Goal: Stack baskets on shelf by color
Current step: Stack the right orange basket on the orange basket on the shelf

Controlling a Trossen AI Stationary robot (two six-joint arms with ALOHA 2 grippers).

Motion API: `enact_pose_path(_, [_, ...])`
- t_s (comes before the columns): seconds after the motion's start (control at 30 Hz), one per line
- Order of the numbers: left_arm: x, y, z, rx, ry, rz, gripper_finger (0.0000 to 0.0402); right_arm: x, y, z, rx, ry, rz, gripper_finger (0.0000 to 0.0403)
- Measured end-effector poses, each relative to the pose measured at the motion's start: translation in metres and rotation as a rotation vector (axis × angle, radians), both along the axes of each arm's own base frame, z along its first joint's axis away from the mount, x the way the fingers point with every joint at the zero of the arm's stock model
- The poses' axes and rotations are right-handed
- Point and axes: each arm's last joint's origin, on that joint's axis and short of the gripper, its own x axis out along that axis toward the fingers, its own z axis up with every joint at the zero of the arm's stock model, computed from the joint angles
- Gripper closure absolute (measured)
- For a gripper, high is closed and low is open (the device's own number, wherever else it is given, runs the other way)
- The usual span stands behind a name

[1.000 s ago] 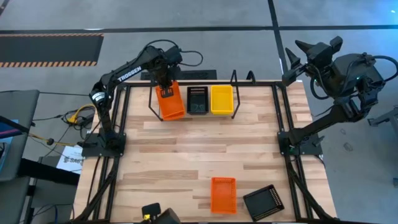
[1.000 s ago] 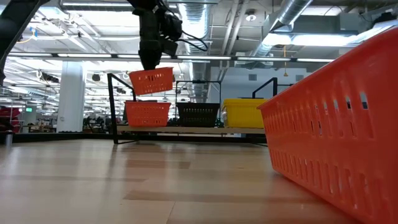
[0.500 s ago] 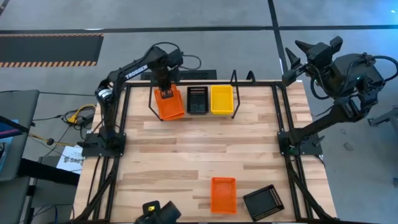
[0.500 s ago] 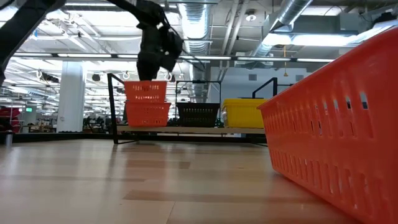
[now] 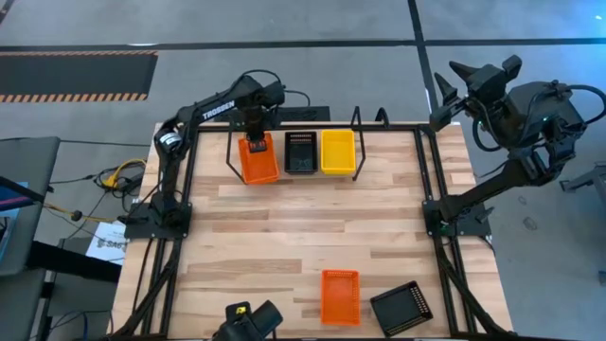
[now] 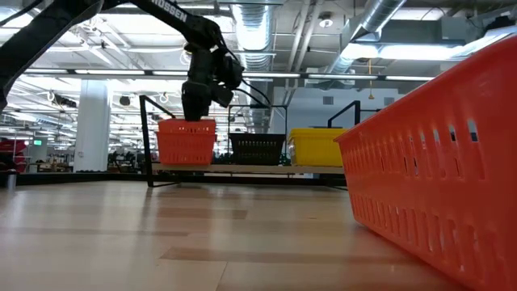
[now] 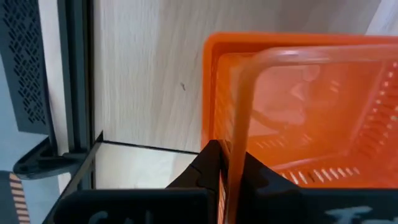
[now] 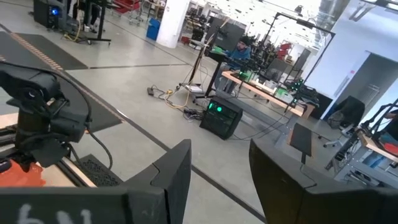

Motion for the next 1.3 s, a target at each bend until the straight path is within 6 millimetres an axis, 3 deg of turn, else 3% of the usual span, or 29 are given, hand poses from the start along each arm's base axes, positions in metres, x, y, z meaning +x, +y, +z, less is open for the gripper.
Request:
enact_pose_path(0.57, [0.002,0.001,-0.002,-0.015,-0.029,-0.004,0.0401,0.0,0.0,0.0,0.001,-0.001,0.0,0.0218])
enact_pose_path(0.97, [0.0,0.0,-0.024,-0.028,0.0,-0.019,0.0402,0.0,0.0,0.0,0.0,0.0,0.0,0.022])
enact_pose_path(1.3, [0.004,0.003,-0.025,0.009,-0.037,-0.003,0.0402,0.0,0.0,0.0,0.0,0.0,0.0,0.0221])
